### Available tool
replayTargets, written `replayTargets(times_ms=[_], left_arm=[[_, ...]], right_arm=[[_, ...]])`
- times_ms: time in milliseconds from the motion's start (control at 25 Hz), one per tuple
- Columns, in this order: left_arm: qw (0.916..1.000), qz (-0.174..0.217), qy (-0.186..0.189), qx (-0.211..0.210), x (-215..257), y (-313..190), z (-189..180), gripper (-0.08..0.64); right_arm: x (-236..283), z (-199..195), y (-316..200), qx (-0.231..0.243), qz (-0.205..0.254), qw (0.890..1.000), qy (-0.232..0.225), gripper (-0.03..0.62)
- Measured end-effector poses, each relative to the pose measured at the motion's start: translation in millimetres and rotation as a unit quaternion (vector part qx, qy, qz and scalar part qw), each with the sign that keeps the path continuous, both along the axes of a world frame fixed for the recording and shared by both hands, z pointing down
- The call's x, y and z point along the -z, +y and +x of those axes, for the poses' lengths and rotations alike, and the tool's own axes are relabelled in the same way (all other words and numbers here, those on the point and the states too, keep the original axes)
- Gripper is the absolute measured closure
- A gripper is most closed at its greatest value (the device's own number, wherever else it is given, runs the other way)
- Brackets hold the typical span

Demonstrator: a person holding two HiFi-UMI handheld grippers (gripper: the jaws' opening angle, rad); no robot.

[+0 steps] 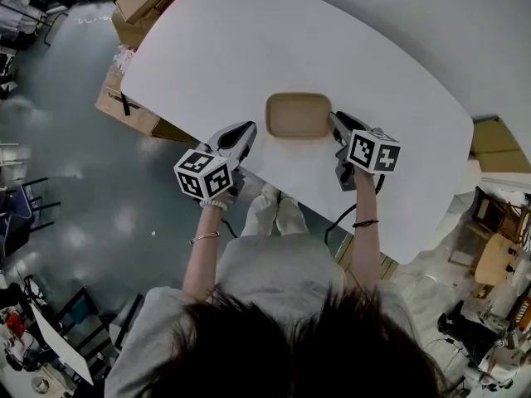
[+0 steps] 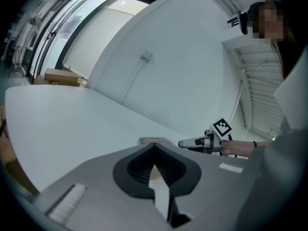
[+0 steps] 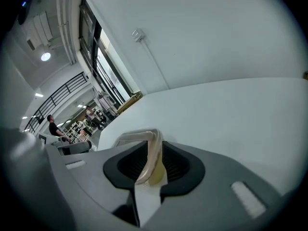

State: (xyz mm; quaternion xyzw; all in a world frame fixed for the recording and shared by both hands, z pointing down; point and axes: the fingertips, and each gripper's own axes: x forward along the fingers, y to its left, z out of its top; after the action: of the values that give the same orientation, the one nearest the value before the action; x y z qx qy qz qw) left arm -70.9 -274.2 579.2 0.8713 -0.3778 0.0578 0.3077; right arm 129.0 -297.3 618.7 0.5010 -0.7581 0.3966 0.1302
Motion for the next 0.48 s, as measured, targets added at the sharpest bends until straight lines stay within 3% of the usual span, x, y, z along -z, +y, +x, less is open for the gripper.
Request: replayTargets(times_ms=[480], left_arm=[[0.9999, -0.003, -0.011, -0.005, -4.2, 1.6, -2.6, 0.569]], right_arm=[[-9.5, 1.5, 0.6, -0.014, -0.018, 1.000, 0.008, 0.493]])
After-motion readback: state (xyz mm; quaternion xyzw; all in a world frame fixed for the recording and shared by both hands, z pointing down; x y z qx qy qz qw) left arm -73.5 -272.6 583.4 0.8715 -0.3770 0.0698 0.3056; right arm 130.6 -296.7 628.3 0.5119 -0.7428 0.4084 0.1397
